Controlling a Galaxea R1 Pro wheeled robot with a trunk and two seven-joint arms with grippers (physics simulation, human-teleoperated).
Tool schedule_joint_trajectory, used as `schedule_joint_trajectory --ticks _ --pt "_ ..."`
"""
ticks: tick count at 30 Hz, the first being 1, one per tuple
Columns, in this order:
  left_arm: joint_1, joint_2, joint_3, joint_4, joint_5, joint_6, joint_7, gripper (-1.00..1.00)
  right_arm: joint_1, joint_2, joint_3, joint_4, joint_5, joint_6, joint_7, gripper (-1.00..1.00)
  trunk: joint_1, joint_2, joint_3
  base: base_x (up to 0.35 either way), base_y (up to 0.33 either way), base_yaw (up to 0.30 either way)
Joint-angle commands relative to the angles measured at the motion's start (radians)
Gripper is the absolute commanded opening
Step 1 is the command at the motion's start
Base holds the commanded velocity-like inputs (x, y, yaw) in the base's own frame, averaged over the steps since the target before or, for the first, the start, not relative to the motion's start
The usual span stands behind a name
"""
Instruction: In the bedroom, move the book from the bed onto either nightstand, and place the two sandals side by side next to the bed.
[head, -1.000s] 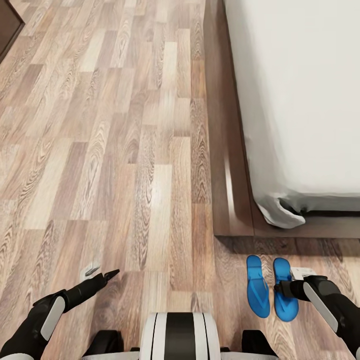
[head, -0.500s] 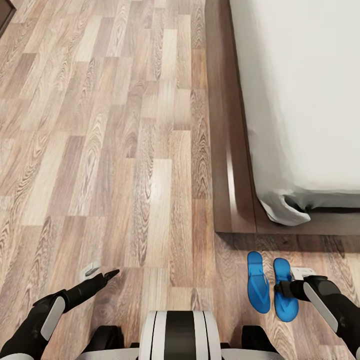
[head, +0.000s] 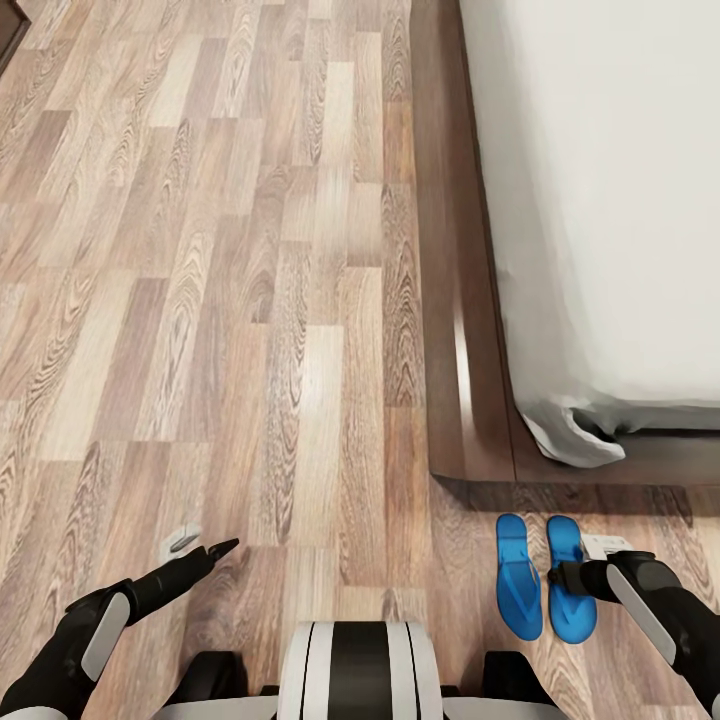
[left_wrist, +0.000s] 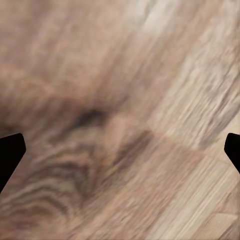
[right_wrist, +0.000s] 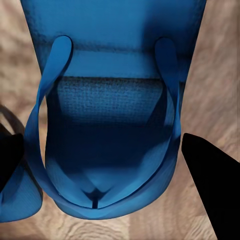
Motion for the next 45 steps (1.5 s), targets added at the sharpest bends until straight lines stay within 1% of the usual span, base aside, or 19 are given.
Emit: schedule_joint_trajectory --ticks 1,5,9,19,22,35,36,45 --pt "0.0 0.0 0.001 0.0 0.005 0.008 -0.002 1.0 0.0 -0.001 0.003 -0.001 -0.006 0.003 -0.005 -1.0 0.0 0.0 0.0 0.003 0.0 0.0" --pt "0.0 0.0 0.002 0.0 0.005 0.008 -0.001 1.0 0.0 -0.001 0.003 0.0 -0.006 0.003 -0.005 -1.0 0.0 0.0 0.0 0.0 0.0 0.0" --pt "0.0 0.0 0.001 0.0 0.005 0.008 0.0 1.0 0.0 -0.001 0.003 0.0 -0.006 0.003 -0.005 -1.0 0.002 -0.001 -0.016 0.0 0.0 0.0" --pt "0.0 -0.001 0.001 0.0 0.005 0.008 0.0 1.0 0.0 -0.001 0.003 0.0 -0.006 0.003 -0.005 -1.0 0.002 -0.001 -0.016 0.0 0.0 0.0" --pt "0.0 -0.001 0.001 0.0 0.005 0.008 0.001 1.0 0.0 -0.001 0.003 0.0 -0.006 0.003 -0.005 -1.0 0.003 -0.002 -0.028 0.0 0.0 0.0" --pt "0.0 -0.001 0.002 0.0 0.005 0.008 -0.001 1.0 0.0 -0.001 0.003 -0.001 -0.006 0.003 -0.005 -1.0 0.003 -0.002 -0.028 0.0 0.0 0.0" --pt "0.0 -0.001 0.002 0.0 0.005 0.008 -0.002 1.0 0.0 -0.001 0.003 -0.001 -0.006 0.003 -0.005 1.0 0.003 -0.002 -0.028 0.0 0.0 0.0" --pt "0.0 -0.001 0.002 0.0 0.005 0.008 -0.002 1.0 0.0 -0.001 0.003 -0.001 -0.006 0.003 -0.005 1.0 0.003 -0.002 -0.028 0.0 0.0 0.0"
